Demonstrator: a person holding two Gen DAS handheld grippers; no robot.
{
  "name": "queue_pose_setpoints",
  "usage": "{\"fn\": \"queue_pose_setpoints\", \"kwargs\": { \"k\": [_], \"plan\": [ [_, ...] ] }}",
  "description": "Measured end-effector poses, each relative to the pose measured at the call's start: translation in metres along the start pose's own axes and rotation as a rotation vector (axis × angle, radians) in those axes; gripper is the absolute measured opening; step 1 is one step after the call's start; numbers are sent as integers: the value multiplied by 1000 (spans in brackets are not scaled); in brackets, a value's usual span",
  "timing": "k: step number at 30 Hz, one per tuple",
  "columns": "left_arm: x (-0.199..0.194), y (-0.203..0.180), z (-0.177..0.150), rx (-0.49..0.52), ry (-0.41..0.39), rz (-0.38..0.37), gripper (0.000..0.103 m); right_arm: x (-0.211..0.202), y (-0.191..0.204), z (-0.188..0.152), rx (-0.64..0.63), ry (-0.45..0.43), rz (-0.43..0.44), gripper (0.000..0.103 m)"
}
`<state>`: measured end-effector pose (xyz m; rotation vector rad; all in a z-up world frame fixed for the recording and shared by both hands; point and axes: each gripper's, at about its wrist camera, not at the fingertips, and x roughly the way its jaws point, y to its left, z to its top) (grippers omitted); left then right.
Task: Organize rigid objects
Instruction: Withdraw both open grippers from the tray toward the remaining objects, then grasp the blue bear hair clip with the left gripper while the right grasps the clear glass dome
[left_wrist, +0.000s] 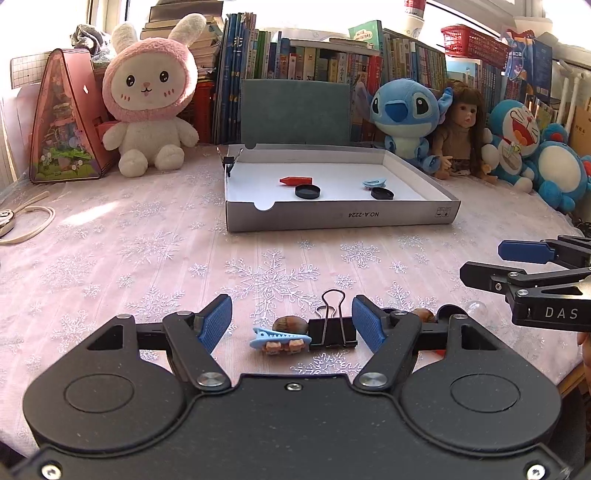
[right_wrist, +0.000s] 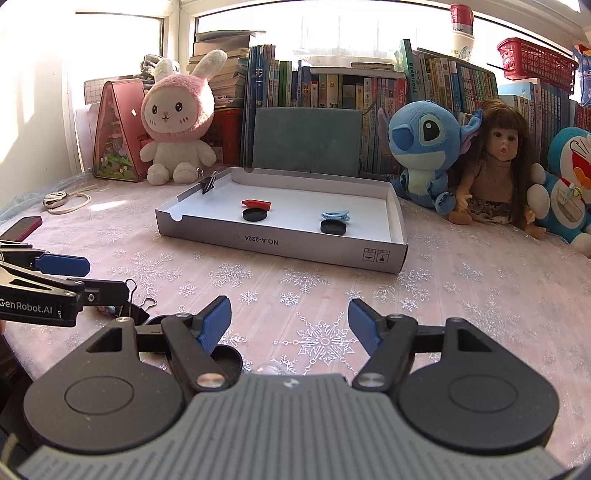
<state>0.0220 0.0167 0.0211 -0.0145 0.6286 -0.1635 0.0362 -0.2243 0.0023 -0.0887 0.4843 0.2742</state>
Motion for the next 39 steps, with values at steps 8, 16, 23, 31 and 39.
{"fn": "queue_pose_setpoints", "kwargs": {
  "k": [8,16,23,31,39],
  "plan": [
    [-8,3,-14,39,6,18,62,-8,3,-14,-13,9,-23,81],
    [-5,2,-20,48,10,33,47,-14,6,-24,-73,4,-87,81],
    [3,1,-21,50,23,30,43,-17,8,-31,-104,22,-66,80],
    [8,1,-21,40,24,29,39,-13,17,-35,-146,41,-53,77],
    [8,0,-23,44,23,31,36,-9,18,-35,-143,53,-45,74]
  ]
}}
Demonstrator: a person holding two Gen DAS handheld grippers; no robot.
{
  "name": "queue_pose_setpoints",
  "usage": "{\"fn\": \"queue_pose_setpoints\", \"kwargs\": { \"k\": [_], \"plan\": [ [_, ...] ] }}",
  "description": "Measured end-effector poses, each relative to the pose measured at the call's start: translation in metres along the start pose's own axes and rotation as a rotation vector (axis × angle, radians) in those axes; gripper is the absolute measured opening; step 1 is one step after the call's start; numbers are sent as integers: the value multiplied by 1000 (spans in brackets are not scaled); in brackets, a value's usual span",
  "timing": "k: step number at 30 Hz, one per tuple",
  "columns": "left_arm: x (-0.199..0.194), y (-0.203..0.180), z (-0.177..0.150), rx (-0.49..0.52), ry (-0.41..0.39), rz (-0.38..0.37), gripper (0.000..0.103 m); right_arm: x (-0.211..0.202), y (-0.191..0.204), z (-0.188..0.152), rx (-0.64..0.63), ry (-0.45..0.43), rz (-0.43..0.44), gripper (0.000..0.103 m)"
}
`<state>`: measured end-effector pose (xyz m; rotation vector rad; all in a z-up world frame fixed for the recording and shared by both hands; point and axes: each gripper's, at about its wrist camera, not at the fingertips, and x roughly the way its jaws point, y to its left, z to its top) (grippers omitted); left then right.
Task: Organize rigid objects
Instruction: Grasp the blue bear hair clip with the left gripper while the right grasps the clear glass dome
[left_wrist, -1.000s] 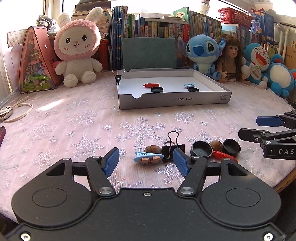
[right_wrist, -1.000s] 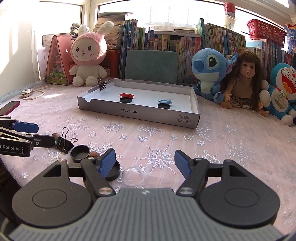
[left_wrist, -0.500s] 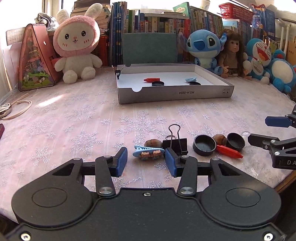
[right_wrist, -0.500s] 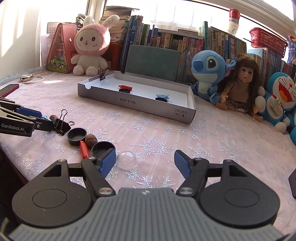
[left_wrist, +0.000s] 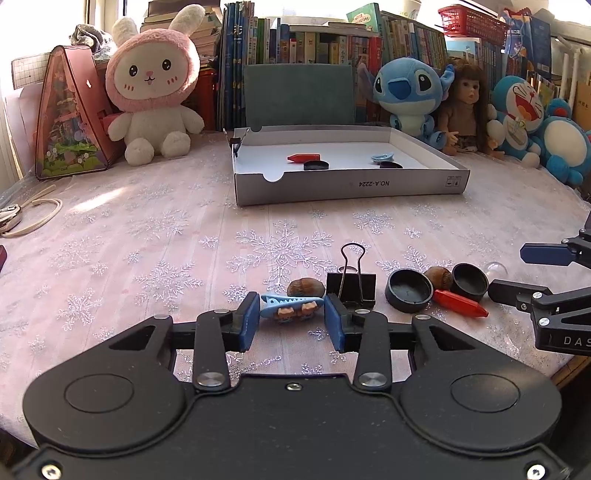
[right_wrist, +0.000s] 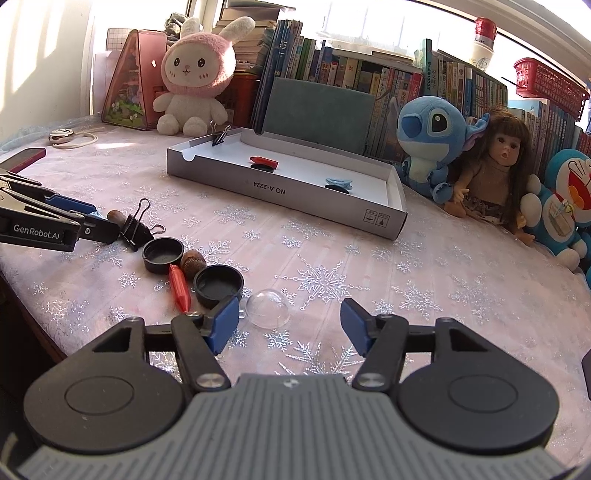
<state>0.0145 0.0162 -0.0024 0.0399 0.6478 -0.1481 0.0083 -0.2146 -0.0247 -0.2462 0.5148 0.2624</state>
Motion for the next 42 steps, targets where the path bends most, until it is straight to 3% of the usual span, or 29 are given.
{"fn": "queue_pose_setpoints", "kwargs": {
  "k": [9,13,22,34,36,42],
  "plan": [
    [-1,-1,-2,-3,-6,-14,34,6,9,0,10,4,44,67],
    [0,0,-3,-13,-15,-25,33,6,8,0,37,1,46,55],
    [4,0,-3,-29,-32,-51,33,5,8,-1,51,4,57,40],
    [10,-8,-1,-15,-49,-54,34,6,14,1,52,1,78,39],
    [11,-9,0,-19,-51,-54,39,6,14,0,55,1,80,39],
    [17,-15,1,-6,-59,-40,40,5,17,1,53,-3,87,39]
  ]
}}
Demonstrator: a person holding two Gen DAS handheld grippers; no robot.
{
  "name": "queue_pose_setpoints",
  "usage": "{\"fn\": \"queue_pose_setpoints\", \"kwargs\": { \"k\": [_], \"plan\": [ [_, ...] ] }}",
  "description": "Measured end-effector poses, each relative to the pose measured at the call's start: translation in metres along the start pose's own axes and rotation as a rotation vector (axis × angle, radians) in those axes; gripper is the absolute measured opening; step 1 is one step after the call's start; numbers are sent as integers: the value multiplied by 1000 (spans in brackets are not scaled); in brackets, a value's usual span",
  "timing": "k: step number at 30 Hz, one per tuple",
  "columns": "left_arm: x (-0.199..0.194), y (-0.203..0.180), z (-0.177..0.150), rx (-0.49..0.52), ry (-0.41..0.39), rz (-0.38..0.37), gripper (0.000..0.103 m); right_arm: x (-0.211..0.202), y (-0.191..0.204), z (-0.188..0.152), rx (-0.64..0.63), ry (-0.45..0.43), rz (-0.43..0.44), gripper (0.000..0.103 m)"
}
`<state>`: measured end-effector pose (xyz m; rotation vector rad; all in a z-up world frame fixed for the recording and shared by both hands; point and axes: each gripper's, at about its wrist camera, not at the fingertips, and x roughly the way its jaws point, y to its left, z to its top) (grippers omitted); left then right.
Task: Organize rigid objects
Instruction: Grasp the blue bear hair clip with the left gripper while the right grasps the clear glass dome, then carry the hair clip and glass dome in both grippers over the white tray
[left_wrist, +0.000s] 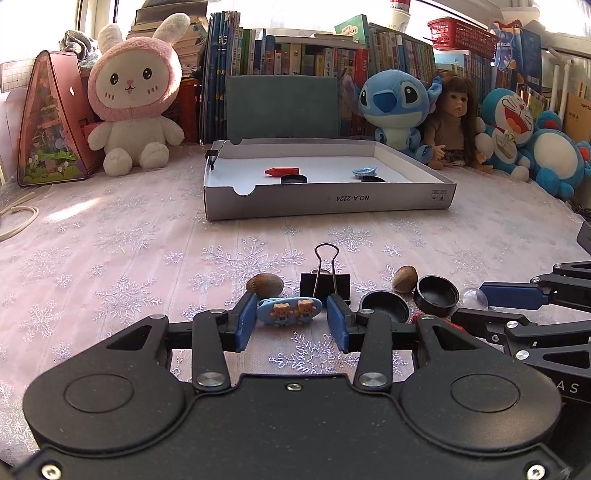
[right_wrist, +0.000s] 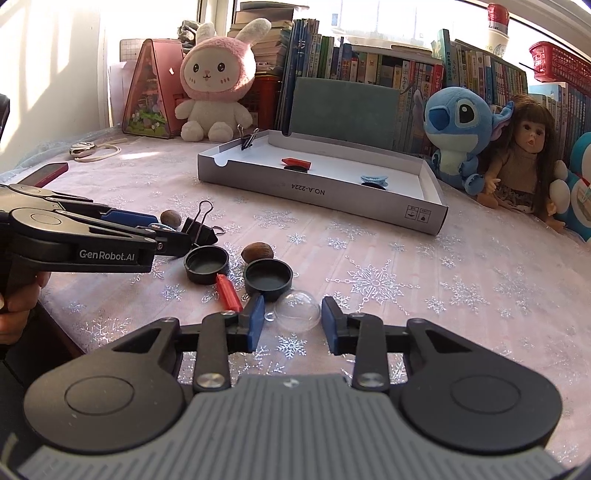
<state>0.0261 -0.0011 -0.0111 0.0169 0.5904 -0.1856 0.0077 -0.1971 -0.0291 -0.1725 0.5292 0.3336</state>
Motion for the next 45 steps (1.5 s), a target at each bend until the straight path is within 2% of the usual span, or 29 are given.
{"fn": "queue_pose_setpoints", "kwargs": {
  "k": [7,13,24,35,40,45],
  "plan": [
    [-1,-4,1,24,-1,19,37,-3,-4,2,12,-10,-15,39],
    [-12,-1,13,21,-15,-1,37,-4,-16,10,33,-21,-54,39],
    [8,14,83,-10,-5,-20,37,17,-54,64,121,-30,-92,39],
    [76,13,173,-12,72,-85,37,77,-95,143,176,34,-72,39],
    [126,12,202,-70,144,-117,37,117,-112,177,191,72,-73,39],
    [172,16,216,-119,181,-57,37,158,-117,192,211,152,-70,39]
  ]
}}
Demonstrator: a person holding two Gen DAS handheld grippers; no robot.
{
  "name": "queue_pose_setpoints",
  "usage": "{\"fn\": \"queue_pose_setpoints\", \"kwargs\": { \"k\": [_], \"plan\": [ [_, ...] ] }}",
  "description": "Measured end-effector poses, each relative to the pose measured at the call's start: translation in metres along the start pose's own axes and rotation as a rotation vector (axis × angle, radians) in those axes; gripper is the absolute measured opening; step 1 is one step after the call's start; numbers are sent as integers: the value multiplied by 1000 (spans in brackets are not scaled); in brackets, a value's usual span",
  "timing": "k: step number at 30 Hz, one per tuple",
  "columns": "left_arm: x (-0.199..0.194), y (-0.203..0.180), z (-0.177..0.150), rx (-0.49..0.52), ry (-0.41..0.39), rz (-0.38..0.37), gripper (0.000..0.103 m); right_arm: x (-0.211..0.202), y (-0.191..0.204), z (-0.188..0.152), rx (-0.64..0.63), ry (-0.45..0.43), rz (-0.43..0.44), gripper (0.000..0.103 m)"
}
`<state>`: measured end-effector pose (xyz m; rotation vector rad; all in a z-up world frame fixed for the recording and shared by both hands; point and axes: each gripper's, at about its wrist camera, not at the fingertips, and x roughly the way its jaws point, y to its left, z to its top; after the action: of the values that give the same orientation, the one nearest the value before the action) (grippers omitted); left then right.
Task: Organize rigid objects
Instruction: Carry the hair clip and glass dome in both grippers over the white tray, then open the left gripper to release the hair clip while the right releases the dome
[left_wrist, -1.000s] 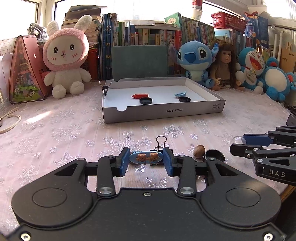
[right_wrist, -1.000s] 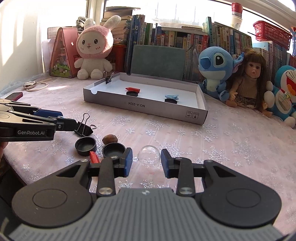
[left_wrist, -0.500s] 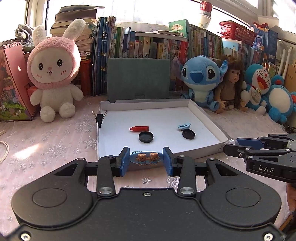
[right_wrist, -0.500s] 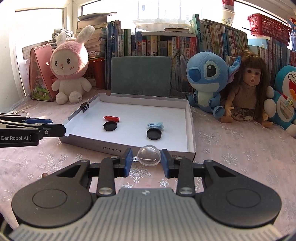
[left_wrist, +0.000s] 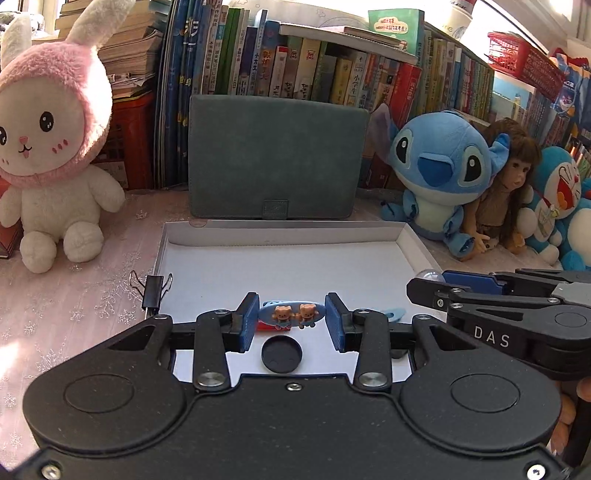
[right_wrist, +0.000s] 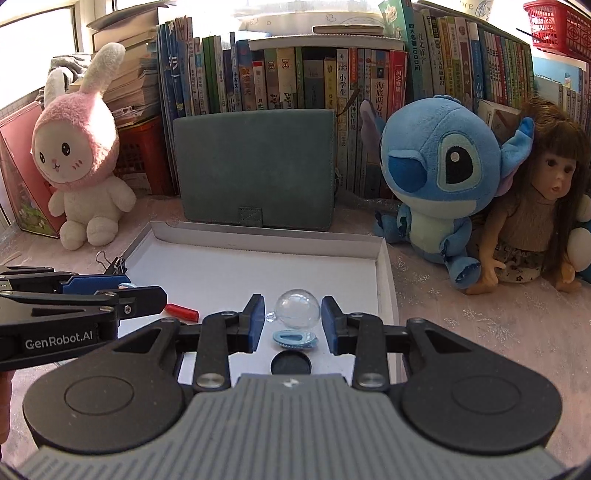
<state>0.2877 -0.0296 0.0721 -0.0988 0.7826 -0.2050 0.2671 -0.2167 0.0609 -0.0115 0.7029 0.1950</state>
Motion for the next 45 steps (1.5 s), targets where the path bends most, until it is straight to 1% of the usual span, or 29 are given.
{"fn": "queue_pose_setpoints", "kwargs": {
  "k": [3,7,13,21,27,39,40,41,42,43,45],
  "plan": [
    [23,6,9,-33,34,30,37,20,1,5,21,40,-8,39],
    [45,13,14,-48,60,69,37,39,0,6,46,66,-20,39],
    [65,18,15,-65,85,90,37,60,0,2,52,101,-42,39],
    [78,15,12,-47,97,108,37,73,3,-2,31,116,-61,39],
    [85,16,6,-59,111,115,37,78,6,-5,5,127,-68,39],
    [89,12,3,-36,89,143,37,82,6,-8,9,119,-63,39],
    [89,11,2,-37,86,146,37,81,5,-8,11,116,-63,45],
    [89,10,2,-36,84,148,37,81,5,-9,14,114,-62,46],
    [89,10,2,-34,85,150,38,81,5,-9,16,111,-65,53],
    [88,9,2,-29,88,147,39,80,5,-10,20,108,-70,55],
    [84,10,2,-29,95,139,48,76,3,-10,37,103,-79,59]
  ]
}}
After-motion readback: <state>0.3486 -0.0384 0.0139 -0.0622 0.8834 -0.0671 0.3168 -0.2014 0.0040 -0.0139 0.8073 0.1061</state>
